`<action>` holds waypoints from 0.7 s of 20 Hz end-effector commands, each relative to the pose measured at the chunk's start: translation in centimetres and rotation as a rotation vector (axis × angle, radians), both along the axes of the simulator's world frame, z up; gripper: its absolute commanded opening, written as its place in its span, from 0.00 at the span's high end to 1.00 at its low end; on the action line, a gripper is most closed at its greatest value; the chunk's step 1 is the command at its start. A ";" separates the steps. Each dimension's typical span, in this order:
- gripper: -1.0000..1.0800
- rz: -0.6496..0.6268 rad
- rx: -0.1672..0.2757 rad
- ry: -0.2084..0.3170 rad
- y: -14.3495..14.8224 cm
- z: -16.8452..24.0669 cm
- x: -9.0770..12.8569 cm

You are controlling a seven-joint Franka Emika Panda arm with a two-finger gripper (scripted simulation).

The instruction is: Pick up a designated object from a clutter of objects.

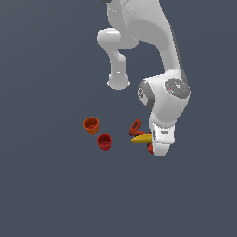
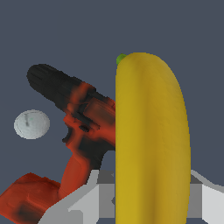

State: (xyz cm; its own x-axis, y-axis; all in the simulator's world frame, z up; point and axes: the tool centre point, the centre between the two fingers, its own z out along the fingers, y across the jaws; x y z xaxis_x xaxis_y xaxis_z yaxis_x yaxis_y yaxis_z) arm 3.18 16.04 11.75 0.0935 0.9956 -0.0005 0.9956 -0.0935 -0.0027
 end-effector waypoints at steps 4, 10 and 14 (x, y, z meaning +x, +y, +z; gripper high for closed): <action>1.00 0.001 0.002 -0.002 -1.9 5.1 1.1; 1.00 0.002 0.004 -0.002 -4.4 11.6 2.5; 1.00 0.002 0.004 -0.002 -6.1 15.9 3.4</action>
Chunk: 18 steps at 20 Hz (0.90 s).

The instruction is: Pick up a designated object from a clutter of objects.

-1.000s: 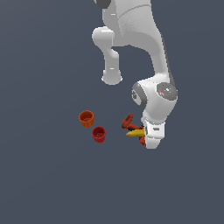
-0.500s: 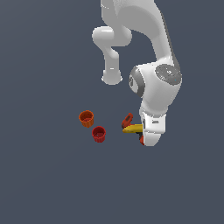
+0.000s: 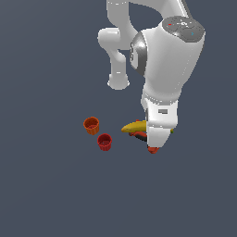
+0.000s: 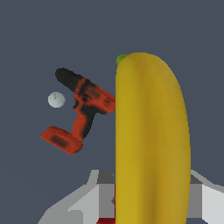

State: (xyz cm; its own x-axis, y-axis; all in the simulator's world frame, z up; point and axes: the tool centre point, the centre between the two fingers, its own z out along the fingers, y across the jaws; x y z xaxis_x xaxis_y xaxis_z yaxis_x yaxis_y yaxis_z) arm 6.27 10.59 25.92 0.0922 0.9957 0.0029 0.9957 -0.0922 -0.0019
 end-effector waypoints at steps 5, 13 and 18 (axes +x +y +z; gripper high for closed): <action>1.00 0.000 0.000 -0.001 -2.6 6.8 1.5; 1.00 -0.001 -0.001 -0.001 -5.3 13.6 3.3; 1.00 -0.002 -0.002 -0.001 -6.5 16.4 4.1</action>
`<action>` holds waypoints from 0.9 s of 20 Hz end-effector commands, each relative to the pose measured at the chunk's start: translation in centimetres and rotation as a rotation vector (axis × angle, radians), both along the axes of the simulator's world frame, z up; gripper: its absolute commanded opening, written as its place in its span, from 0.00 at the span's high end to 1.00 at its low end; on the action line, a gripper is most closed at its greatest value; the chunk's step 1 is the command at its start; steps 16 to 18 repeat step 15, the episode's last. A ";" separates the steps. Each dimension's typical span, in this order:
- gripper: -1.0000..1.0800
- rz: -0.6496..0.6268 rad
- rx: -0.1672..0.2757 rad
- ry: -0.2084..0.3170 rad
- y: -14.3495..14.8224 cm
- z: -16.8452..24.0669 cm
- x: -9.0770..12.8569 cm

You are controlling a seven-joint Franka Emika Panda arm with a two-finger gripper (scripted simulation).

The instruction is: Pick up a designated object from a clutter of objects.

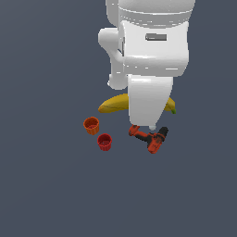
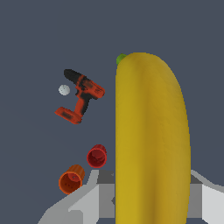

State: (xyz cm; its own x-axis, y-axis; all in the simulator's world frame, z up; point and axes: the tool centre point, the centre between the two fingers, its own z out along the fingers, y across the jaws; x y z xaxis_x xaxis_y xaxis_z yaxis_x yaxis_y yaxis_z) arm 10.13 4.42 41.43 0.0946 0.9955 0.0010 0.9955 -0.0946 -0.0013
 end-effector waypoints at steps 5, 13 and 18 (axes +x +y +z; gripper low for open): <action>1.00 0.000 -0.001 -0.001 -1.0 2.6 0.8; 1.00 0.000 -0.001 -0.001 -1.4 3.7 1.2; 1.00 0.000 -0.001 -0.001 -1.4 3.7 1.2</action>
